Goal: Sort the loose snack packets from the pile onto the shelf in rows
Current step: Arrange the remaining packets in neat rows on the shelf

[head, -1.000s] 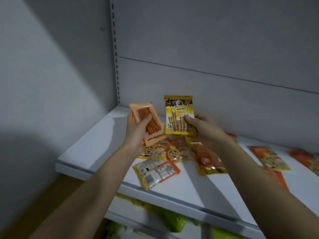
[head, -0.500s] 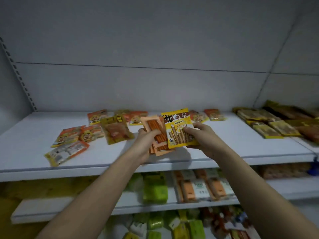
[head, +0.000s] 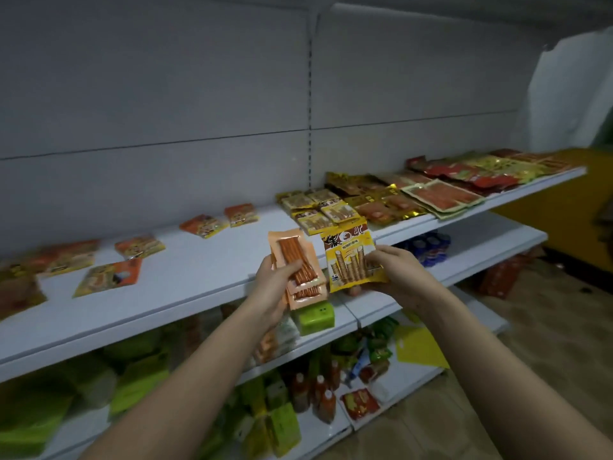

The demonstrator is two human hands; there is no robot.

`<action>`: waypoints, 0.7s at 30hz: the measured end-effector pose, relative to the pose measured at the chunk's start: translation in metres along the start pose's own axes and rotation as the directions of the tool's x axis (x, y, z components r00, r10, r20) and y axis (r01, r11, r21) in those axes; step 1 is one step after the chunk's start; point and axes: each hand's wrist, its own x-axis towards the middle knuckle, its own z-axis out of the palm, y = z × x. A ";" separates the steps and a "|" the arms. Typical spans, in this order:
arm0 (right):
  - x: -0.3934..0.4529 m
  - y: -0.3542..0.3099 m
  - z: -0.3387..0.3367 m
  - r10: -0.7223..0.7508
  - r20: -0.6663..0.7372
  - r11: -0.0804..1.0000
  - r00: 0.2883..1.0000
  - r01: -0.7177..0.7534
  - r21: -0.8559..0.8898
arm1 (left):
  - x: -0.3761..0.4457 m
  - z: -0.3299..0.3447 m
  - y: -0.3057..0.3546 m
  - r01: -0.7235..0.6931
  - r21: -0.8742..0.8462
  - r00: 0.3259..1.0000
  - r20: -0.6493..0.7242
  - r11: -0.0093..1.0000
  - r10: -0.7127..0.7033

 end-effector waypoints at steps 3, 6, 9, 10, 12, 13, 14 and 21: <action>0.007 0.005 -0.048 -0.003 -0.048 0.999 0.999 0.006 0.051 | 0.017 0.038 -0.013 0.026 0.009 1.000 -0.002 1.000 -0.026; 0.021 0.009 -0.089 -0.020 -0.103 0.995 0.994 0.030 0.094 | 0.042 0.079 -0.024 0.031 0.052 0.999 0.014 0.998 -0.031; 0.052 0.008 -0.128 -0.046 -0.184 0.993 0.982 0.065 0.101 | 0.074 0.124 -0.039 0.020 0.090 0.999 0.048 0.996 -0.025; 0.065 0.005 -0.138 -0.053 -0.204 0.992 0.977 0.075 0.100 | 0.086 0.136 -0.044 0.004 0.104 0.999 0.054 0.995 -0.010; 0.099 0.002 -0.155 -0.079 -0.232 0.992 0.969 0.099 0.076 | 0.114 0.157 -0.054 -0.043 0.123 0.997 0.068 0.991 0.035; 0.117 0.002 -0.161 -0.086 -0.238 0.993 0.967 0.104 0.063 | 0.129 0.164 -0.056 -0.064 0.120 0.996 0.066 0.991 0.056; 0.135 0.001 -0.163 -0.079 -0.240 0.994 0.968 0.094 0.055 | 0.143 0.167 -0.055 -0.077 0.113 0.996 0.043 0.991 0.073; 0.233 -0.011 -0.118 -0.081 -0.015 0.994 0.997 0.080 -0.076 | 0.187 0.117 -0.013 -0.179 0.135 0.921 -0.327 0.975 0.214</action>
